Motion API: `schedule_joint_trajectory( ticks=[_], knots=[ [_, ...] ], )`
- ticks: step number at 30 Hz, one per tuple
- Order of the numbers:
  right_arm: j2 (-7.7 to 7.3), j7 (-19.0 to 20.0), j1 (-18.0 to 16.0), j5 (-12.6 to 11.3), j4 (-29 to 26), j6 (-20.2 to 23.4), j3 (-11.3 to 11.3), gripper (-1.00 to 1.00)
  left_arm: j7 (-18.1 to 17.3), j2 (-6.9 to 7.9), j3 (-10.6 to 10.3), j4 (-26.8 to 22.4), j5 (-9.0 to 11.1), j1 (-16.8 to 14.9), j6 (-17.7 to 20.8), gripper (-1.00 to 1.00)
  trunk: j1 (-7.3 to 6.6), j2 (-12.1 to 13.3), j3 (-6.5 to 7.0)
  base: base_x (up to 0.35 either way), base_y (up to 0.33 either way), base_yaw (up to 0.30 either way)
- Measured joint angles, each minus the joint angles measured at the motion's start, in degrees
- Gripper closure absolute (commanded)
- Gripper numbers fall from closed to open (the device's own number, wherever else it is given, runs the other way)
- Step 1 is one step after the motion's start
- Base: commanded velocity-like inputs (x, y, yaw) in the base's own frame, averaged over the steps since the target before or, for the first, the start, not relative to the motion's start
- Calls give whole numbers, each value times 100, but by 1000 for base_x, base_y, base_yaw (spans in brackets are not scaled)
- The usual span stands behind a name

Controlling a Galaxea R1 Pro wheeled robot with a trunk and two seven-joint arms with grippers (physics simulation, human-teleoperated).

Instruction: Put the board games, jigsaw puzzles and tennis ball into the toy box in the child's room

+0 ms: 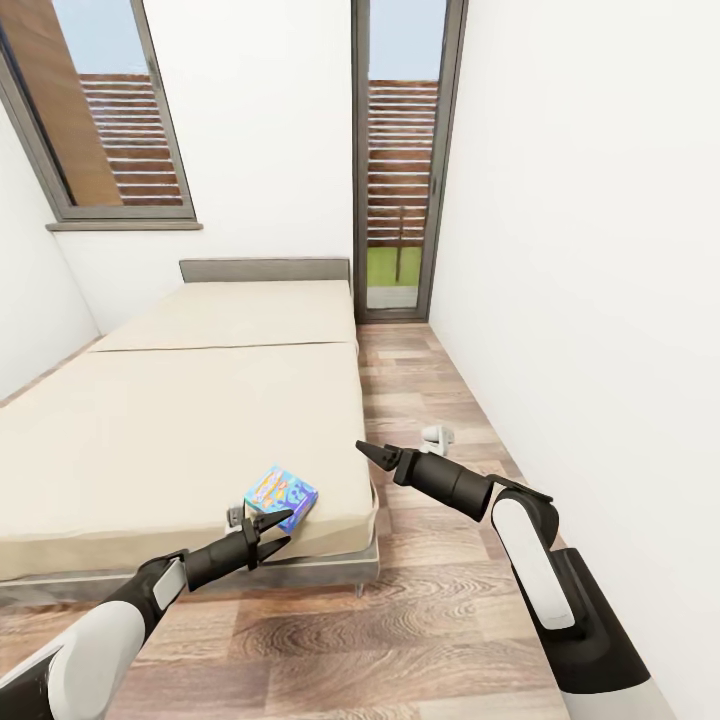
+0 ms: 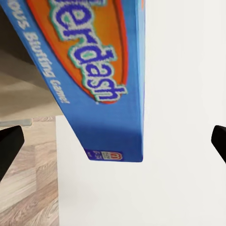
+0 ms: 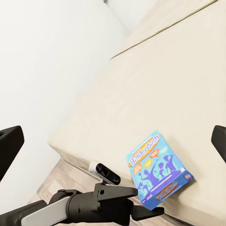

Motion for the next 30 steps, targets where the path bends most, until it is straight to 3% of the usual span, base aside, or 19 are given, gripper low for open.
schedule_joint_trajectory(
  ticks=[30],
  knots=[
    [1,-3,0,1,0,-4,0,-100,-19,10,-27,1,-13,1,23,-100,0,0,0,13,0,0]
  ],
)
